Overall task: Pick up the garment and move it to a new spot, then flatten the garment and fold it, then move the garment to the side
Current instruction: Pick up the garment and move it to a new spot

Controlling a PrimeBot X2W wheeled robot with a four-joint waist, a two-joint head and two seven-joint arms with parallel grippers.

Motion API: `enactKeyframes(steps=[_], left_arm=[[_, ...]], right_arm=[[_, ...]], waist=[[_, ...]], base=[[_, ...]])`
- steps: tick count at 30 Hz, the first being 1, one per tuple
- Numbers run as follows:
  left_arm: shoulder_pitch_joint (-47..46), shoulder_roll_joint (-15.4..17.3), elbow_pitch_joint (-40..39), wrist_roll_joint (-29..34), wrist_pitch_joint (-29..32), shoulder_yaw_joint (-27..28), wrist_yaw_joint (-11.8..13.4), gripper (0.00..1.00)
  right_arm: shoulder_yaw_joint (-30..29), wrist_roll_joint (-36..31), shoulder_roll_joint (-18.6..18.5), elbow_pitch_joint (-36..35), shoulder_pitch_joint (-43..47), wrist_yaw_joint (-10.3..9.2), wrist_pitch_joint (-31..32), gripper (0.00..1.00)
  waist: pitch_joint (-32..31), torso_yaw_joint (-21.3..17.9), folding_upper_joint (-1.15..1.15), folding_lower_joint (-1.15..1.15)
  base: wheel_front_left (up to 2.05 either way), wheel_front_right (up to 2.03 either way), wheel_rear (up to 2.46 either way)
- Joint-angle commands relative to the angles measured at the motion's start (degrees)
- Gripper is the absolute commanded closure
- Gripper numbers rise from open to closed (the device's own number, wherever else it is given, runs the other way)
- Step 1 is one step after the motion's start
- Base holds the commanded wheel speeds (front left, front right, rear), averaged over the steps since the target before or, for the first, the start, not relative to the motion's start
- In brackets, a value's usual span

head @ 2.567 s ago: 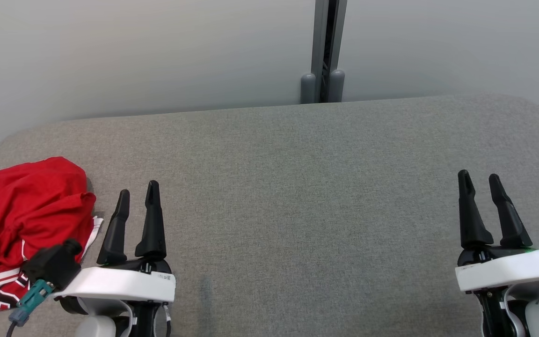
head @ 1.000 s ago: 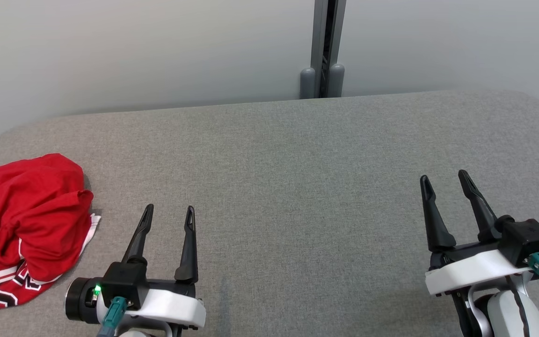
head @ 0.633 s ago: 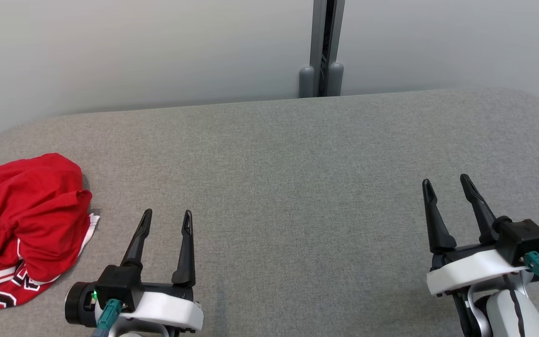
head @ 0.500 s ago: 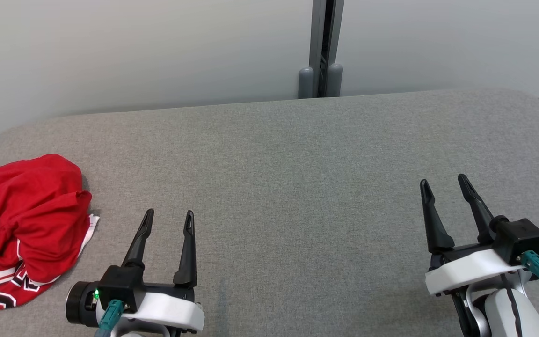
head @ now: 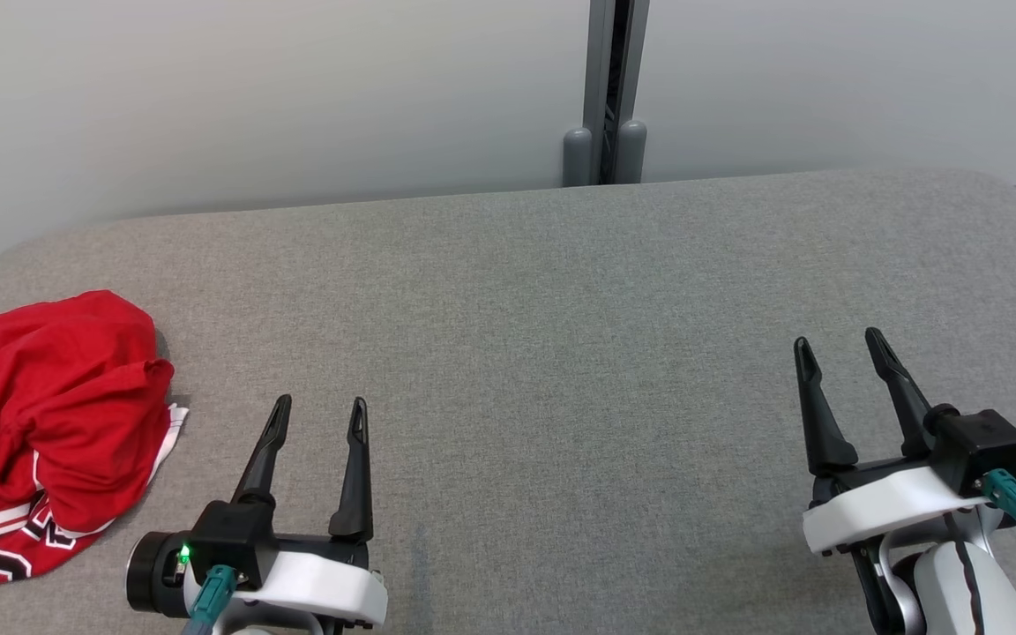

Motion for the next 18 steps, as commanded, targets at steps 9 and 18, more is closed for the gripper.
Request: enactKeyframes(steps=[9,18], left_arm=[[0.1,0.2,0.2,0.1,-0.2,-0.1,0.1,0.0],[-0.4,0.2,0.1,0.1,-0.2,-0.3,0.5,0.0]], right_arm=[[0.2,0.5,-0.4,0.1,-0.1,0.04,-0.3,0.0],[0.6,0.7,-0.4,-1.2,0.7,0.04,-0.3,0.0]], waist=[[-0.1,0.2,0.0,0.0],[0.4,3.1,0.0,0.0]], base=[[0.0,0.0,0.0],[0.0,0.0,0.0]])
